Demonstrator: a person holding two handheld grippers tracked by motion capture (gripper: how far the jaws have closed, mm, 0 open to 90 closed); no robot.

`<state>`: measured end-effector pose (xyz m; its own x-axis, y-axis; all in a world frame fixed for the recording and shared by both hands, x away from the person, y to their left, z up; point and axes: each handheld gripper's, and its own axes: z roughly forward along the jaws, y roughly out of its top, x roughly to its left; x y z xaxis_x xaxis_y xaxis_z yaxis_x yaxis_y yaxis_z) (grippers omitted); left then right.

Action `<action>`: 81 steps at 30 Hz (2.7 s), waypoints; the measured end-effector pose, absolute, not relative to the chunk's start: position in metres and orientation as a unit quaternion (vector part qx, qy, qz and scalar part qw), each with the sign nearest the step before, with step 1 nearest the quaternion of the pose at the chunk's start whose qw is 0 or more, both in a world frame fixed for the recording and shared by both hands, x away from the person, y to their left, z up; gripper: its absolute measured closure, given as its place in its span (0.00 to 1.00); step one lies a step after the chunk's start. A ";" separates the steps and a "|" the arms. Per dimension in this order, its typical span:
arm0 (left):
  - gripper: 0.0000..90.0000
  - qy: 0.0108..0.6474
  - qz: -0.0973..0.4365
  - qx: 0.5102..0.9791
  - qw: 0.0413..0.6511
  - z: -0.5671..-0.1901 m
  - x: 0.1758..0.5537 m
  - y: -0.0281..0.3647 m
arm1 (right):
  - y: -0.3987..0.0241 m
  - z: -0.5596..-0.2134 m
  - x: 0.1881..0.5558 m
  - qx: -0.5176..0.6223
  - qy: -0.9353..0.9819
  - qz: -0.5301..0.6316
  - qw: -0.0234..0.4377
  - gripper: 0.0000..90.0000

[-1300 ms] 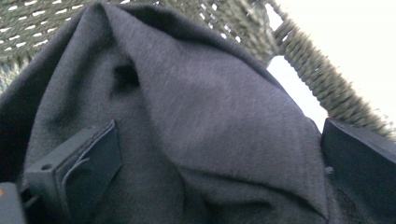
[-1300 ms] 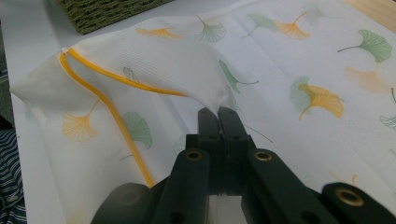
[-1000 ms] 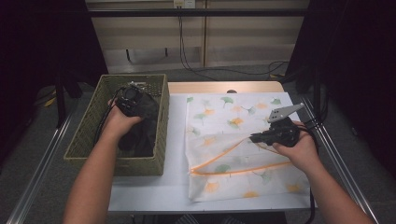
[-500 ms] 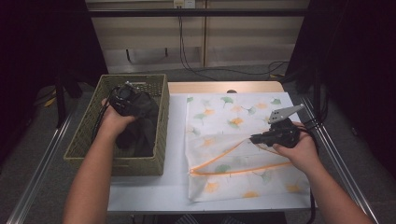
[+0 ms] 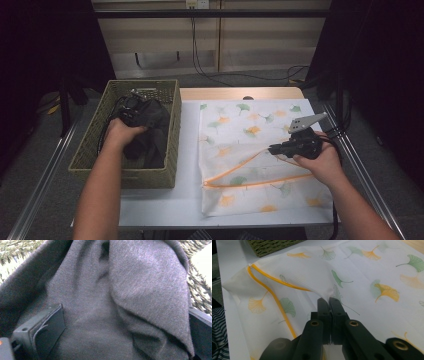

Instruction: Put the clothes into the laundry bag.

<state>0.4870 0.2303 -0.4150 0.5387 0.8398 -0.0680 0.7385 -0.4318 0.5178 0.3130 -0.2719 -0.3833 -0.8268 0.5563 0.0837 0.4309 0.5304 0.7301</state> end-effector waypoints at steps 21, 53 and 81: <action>0.00 0.479 0.064 0.828 0.285 -0.433 0.485 0.224 | -0.268 -0.383 0.313 0.278 0.873 0.393 0.080 0.97; 0.74 0.473 0.038 0.849 0.231 -0.406 0.480 0.228 | -0.268 -0.383 0.312 0.273 0.873 0.396 0.077 0.98; 0.76 0.425 0.110 0.841 0.316 -0.309 0.435 0.253 | -0.268 -0.382 0.317 0.274 0.877 0.387 0.081 1.00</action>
